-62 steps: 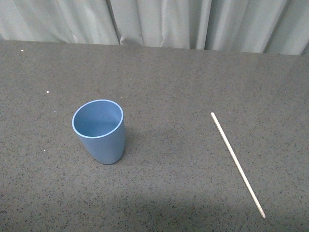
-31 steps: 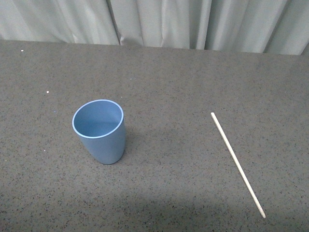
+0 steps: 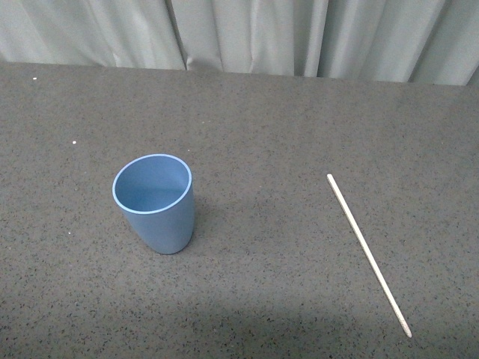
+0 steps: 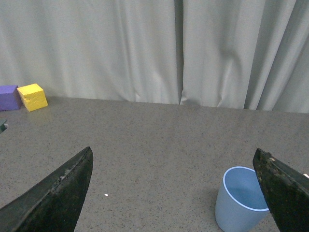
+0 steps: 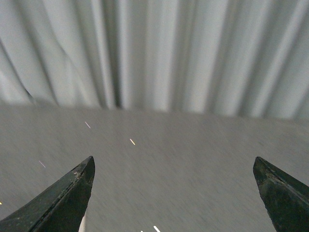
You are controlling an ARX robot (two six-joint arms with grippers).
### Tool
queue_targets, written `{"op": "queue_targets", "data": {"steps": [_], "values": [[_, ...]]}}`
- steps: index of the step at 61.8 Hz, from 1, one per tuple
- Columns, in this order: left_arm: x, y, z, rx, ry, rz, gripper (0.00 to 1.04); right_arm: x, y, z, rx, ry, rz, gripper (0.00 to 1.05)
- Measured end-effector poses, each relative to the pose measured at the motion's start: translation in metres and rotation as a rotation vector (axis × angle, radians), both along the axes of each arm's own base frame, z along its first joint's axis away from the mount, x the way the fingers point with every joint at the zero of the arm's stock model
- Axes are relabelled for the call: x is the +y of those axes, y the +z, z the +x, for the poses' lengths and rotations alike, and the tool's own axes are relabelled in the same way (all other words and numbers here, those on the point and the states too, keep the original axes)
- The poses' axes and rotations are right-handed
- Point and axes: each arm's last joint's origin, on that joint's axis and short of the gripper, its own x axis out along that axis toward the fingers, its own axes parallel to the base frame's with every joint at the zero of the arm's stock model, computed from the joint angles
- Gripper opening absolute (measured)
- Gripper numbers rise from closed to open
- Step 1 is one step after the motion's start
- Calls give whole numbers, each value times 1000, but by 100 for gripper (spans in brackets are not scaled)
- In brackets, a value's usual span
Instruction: Transfer chopsticks to blue cup
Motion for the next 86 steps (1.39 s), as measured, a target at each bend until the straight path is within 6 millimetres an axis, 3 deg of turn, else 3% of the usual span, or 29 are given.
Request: {"op": "queue_targets", "data": {"steps": [4,12,25,36,52,68,86], "values": [[0,0,0,0,0,0,98,3,0,8,103,61,-112,95],[0,0,0,0,0,0,98,9,3,29,265,160,-103,95],[0,0,0,0,0,0,98,19,2,91,484,215,-29,95],[0,0,0,0,0,0,98,32,-26,144,759,277,61,95],[0,0,0,0,0,0,98,57,-65,201,1017,273,159,95],[0,0,0,0,0,0,98,77,-89,236,1128,223,218,95],[0,0,0,0,0,0,98,90,-111,245,1210,177,195,95]]}}
